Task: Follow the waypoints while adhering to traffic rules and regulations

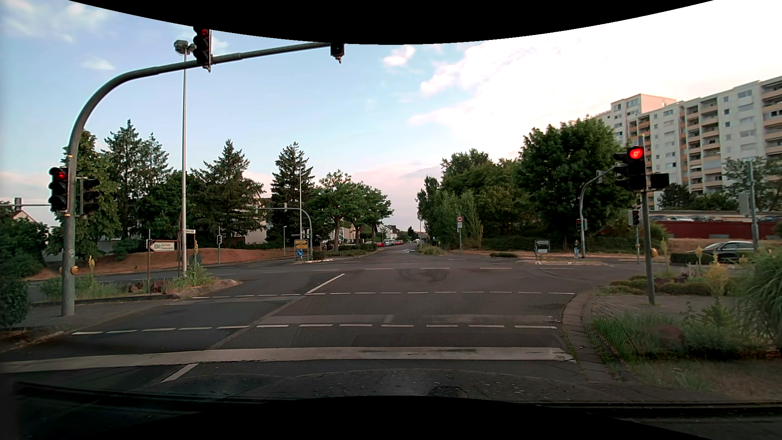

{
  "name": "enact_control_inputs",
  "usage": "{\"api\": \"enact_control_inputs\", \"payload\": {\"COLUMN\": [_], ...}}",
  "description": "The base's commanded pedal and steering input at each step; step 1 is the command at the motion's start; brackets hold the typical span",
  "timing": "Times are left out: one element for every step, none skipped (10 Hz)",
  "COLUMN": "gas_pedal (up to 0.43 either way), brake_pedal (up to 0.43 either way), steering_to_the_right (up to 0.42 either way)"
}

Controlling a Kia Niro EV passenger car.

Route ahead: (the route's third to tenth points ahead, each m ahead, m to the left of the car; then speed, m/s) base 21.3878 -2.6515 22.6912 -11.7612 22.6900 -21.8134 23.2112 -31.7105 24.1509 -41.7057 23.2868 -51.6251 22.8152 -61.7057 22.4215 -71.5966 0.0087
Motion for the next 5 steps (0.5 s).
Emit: {"api": "enact_control_inputs", "payload": {"gas_pedal": [0.000, 0.000, 0.000, 0.000, 0.000], "brake_pedal": [0.250, 0.250, 0.250, 0.250, 0.250], "steering_to_the_right": [0.044, 0.044, 0.044, 0.044, 0.044]}}
